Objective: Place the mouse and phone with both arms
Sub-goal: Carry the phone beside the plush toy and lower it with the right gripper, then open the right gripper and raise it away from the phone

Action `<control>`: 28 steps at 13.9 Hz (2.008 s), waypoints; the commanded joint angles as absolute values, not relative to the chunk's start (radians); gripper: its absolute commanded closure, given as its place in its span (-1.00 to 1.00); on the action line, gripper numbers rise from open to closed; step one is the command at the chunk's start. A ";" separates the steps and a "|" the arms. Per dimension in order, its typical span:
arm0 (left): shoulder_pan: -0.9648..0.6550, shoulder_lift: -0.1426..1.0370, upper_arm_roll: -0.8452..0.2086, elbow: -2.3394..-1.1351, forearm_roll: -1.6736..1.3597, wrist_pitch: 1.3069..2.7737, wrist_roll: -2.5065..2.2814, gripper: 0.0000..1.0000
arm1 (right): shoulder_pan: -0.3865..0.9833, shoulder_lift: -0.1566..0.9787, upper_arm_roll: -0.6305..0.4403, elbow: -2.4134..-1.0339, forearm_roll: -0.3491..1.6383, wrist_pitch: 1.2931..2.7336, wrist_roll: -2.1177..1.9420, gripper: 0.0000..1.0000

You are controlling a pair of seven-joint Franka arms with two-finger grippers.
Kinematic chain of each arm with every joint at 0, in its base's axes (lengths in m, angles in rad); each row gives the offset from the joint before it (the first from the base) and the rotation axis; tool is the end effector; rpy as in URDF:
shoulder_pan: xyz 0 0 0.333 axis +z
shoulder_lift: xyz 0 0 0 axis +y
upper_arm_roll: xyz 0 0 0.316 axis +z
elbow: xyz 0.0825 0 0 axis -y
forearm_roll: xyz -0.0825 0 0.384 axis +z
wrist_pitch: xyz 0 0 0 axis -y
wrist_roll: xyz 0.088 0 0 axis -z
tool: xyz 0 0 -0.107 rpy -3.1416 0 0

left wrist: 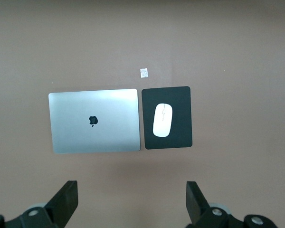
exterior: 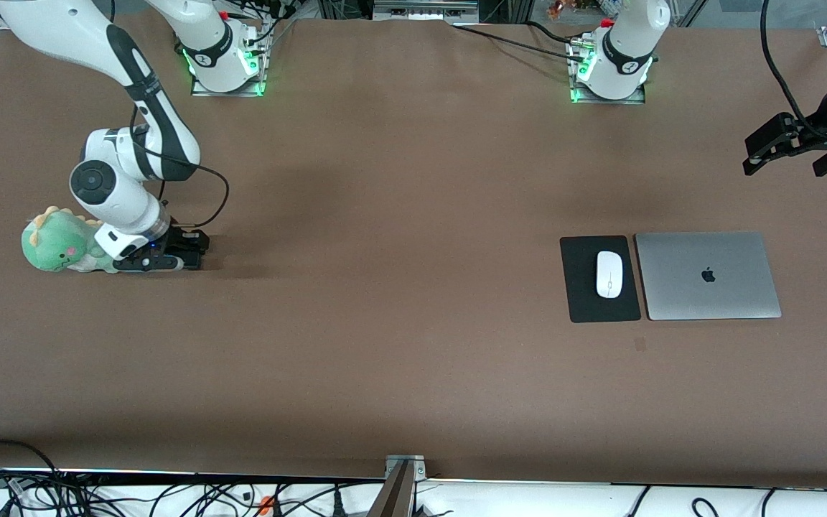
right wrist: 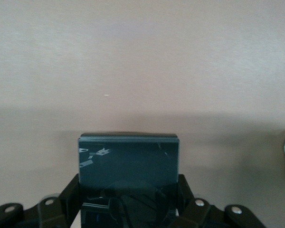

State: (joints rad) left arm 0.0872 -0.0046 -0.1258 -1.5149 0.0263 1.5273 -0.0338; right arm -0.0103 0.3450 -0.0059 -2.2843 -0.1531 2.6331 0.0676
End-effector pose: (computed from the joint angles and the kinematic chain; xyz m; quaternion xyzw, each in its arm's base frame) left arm 0.5489 -0.0185 0.6495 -0.9999 0.0017 -0.0090 0.0131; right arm 0.5328 -0.0049 0.2014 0.9989 0.0251 0.0028 0.0383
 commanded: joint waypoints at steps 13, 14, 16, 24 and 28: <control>0.092 0.005 -0.132 -1.494 0.020 1.529 -0.034 -1.00 | -0.100 0.393 0.008 -2.289 -0.152 2.740 -0.040 -1.00; 0.092 0.005 -0.132 -1.494 0.020 1.529 -0.034 -1.00 | -0.101 0.379 0.008 -2.278 -0.152 2.706 -0.041 -1.00; 0.091 0.005 -0.132 -1.494 0.020 1.529 -0.034 -1.00 | -0.100 0.341 0.011 -2.254 -0.150 2.624 -0.040 -1.00; 0.091 0.005 -0.132 -1.494 0.020 1.529 -0.034 -1.00 | -0.094 0.092 0.046 -2.086 -0.064 2.211 -0.040 -1.00; 0.091 0.006 -0.132 -1.494 0.020 1.529 -0.034 -1.00 | -0.091 -0.058 0.064 -1.949 -0.061 1.953 -0.040 -1.00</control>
State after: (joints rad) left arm 0.0872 -0.0044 -0.1273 -1.5148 0.0263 1.5314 -0.0338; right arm -0.0819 0.0110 0.0516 -1.9997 -0.0812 2.0646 -0.0191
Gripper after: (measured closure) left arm 0.000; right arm 0.000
